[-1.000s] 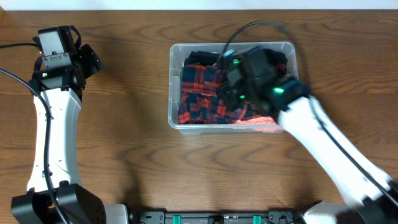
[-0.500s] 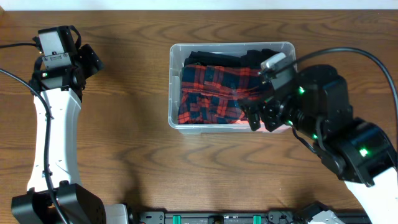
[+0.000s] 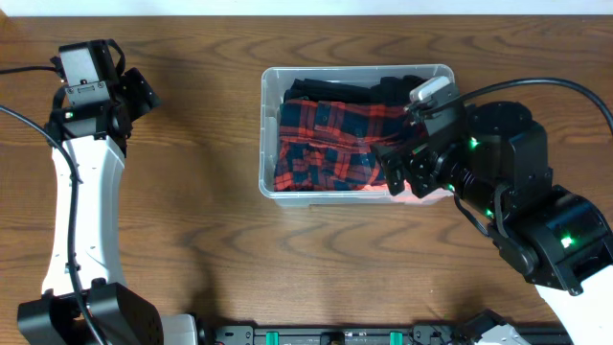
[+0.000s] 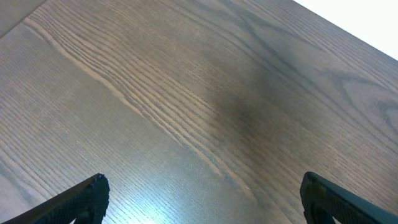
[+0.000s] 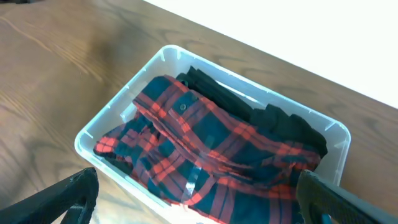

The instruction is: Pack container

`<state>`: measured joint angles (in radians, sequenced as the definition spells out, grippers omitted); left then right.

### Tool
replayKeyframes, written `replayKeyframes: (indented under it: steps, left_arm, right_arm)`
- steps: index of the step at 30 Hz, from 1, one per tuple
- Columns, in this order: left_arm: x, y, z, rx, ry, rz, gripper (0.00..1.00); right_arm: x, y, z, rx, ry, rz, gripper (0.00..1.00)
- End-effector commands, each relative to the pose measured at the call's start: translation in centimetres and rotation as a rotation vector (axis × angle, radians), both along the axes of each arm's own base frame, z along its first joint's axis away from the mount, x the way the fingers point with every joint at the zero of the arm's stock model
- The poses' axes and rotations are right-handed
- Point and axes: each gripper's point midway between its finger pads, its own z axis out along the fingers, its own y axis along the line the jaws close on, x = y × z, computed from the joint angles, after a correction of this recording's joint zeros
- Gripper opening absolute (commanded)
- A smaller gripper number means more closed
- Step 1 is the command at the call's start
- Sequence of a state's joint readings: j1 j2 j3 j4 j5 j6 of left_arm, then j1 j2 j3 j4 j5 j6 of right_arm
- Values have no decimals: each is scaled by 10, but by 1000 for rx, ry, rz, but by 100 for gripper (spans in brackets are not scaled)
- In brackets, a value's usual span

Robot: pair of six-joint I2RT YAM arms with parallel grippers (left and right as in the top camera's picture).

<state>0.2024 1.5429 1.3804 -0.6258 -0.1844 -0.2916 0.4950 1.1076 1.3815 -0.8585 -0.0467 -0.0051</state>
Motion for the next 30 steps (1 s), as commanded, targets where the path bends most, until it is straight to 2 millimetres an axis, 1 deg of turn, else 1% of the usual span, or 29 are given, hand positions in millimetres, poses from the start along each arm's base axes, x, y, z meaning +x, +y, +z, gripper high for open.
replayKeyframes:
  steps: [1,4,9,12,14,18,21,25,26,30]
  left_arm:
    - [-2,3,3,11,-3,10,98]
    - [-2,3,3,11,-3,10,98]
    - [-2,3,3,11,-3,10,98]
    - [-2,3,3,11,-3,10,98]
    - [-2,3,3,11,-3,10,98]
    - [-2,3,3,11,-3,10,98]
    - [-2,3,3,11,-3,10,98]
    - [-2,3,3,11,-3,10,98]
    - [-2,3,3,11,-3,10,98]
    - [-2,3,3,11,-3,10,98]
  right_arm:
    - [-1,-6,14,4,-53,-16,99]
    - [-7,-11,23,26,-97,-20,99]
    - [-26,-24,37,74,-198,-35,99]
    - [-39,-35,38,106,-262,-51,99]
    - [-47,-44,36,125,-301,-66,99]
    - [-60,-60,21,150,-362,-103,99]
    - [-65,-71,6,165,-406,-136,99]
    - [-65,-81,-17,185,-470,-177,99]
    - [-65,-82,-20,188,-481,-182,99]
    - [-59,-89,-42,210,-551,-218,99]
